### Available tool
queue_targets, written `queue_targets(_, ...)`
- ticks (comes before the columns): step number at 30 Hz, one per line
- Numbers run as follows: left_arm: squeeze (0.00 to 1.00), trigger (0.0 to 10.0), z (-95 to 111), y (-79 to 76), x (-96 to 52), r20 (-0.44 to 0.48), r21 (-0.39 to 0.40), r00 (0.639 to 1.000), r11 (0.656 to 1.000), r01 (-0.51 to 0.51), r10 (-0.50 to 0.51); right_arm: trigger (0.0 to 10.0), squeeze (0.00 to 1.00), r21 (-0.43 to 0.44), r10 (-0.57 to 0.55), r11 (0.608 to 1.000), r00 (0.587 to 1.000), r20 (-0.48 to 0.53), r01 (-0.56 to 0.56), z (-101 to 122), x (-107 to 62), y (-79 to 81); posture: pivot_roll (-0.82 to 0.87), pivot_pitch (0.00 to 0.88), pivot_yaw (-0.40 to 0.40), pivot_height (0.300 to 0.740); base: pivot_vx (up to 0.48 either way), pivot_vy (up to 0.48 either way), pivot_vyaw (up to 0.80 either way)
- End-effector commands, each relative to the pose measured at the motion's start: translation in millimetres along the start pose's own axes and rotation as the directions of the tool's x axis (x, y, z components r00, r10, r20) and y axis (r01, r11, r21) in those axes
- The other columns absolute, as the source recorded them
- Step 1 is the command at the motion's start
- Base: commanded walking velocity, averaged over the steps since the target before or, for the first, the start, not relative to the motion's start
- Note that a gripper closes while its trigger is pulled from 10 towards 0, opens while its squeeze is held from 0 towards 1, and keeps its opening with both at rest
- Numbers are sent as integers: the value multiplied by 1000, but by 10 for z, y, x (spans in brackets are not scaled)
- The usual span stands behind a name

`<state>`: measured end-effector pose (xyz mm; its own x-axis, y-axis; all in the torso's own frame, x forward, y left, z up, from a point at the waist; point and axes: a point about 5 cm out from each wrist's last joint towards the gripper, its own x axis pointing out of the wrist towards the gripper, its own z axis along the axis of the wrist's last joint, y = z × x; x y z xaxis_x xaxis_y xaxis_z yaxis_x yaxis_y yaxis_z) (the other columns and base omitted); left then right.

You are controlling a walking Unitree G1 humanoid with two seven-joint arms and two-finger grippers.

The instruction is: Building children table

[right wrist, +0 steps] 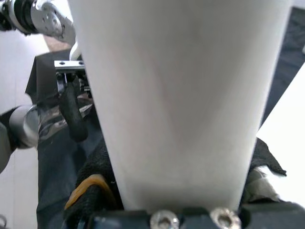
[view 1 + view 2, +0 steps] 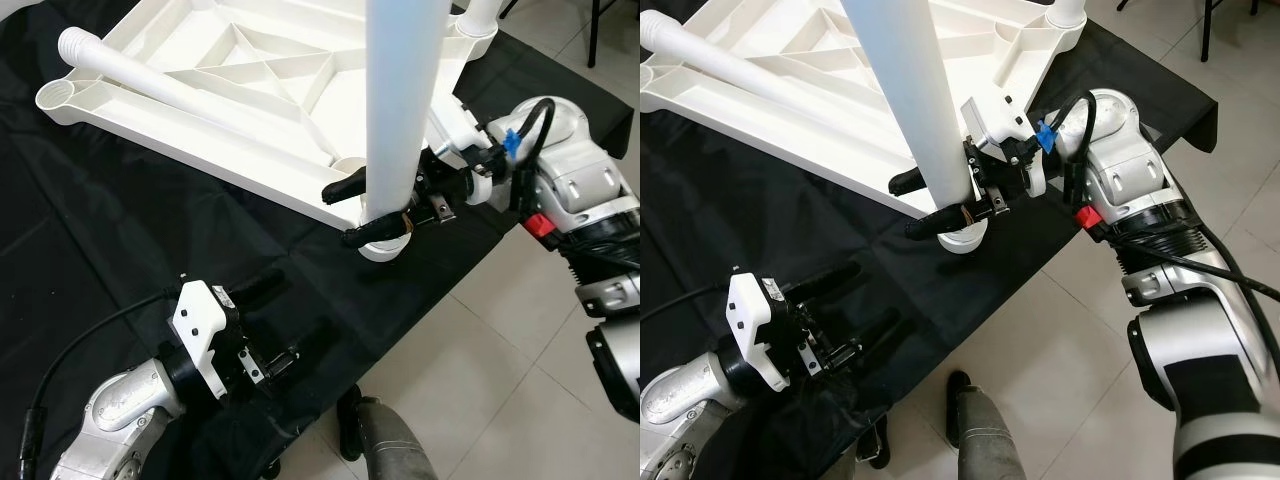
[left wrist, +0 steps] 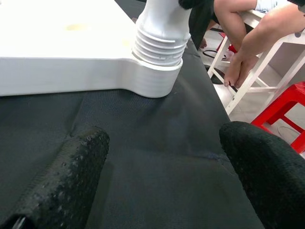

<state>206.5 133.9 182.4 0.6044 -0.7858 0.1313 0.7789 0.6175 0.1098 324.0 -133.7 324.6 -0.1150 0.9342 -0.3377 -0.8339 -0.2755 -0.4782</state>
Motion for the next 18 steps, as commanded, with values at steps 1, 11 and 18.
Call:
queue_targets(1,0,10000,-19,-46,-24,-6,-8,1000,1000,12,-12,10000,0,33,40,999,999,33,-41,-87,79,89,-18,419,-1,740,0,0,0)
queue_targets(11,0,10000,-23,-41,-25,-12,-7,1000,1000,13,-13,10000,0,54,-23,998,996,81,19,-111,71,174,-13,419,11,740,0,0,0)
queue_targets(18,0,10000,-25,-39,-24,-14,-7,1000,1000,15,-15,10000,0,62,-40,997,995,88,34,-117,67,205,-12,420,11,740,0,0,0)
